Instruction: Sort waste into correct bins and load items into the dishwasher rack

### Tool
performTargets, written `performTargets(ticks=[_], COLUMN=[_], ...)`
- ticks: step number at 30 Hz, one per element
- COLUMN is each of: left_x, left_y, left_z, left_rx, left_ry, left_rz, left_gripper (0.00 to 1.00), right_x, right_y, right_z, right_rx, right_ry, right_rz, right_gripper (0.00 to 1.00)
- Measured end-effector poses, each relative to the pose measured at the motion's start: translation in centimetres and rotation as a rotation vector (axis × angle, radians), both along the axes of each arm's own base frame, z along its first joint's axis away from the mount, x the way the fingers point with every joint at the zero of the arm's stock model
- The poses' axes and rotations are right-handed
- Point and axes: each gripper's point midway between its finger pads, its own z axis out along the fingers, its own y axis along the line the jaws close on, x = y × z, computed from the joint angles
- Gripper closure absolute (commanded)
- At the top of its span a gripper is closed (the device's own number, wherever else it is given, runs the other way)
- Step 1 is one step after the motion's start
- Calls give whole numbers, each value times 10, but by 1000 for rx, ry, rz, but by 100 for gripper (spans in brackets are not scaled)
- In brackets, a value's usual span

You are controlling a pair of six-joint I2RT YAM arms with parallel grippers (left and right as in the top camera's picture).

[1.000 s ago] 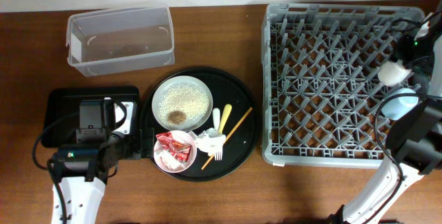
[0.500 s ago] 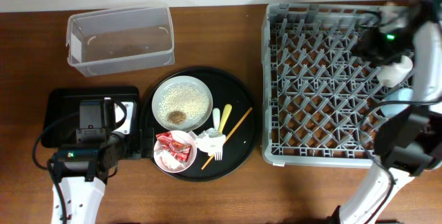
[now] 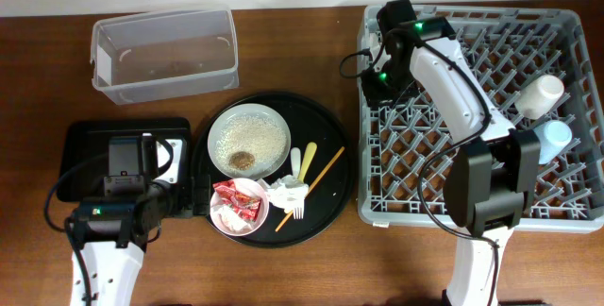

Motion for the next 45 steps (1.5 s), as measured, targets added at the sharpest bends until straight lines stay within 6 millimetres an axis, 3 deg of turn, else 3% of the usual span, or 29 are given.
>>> performTargets(ticks=[3,4,6,7,12,24,25,28,29,31,32,33,35,37,39,41,45], left_x=[0,0,0,0,0,0,0,0,0,0,0,0,0,0,0,0,0], left_y=[0,0,0,0,0,0,0,0,0,0,0,0,0,0,0,0,0], left_z=[0,0,0,0,0,0,0,0,0,0,0,0,0,0,0,0,0], left_rx=[0,0,0,0,0,0,0,0,0,0,0,0,0,0,0,0,0], left_ry=[0,0,0,0,0,0,0,0,1,1,1,2,1,1,1,1,1], left_rz=[0,0,0,0,0,0,0,0,0,0,0,0,0,0,0,0,0], left_gripper=[1,1,1,1,1,1,1,1,1,1,1,1,1,1,1,1,1], right_x=[-11,-13,-13,-14,-26,-48,-48,-48,-49,-35,-24,2,21,23,5,-15,-39], right_y=[10,12,12,13,14,39,40,44,47,45,40,14,-57,-157,-209,-230,-227], right_z=[-9,-11,-12,-12,-13,-13,-13,-12,-8,16,32,57,66,64,49,26,-9], right_rx=[22,21,21,25,-1,-42,-39,-17,-23,-29,-31,-36,-85,-148,-175,-181,-189], right_ry=[44,51,53,61,118,159,159,160,159,102,55,-44,-81,-73,-10,70,180], right_rz=[16,19,16,-2,-79,-19,-19,-17,-12,-11,-24,-87,-240,-445,-555,-597,-573], right_gripper=[69,72,89,91,92,92,89,52,50,57,72,82,84,85,85,85,85])
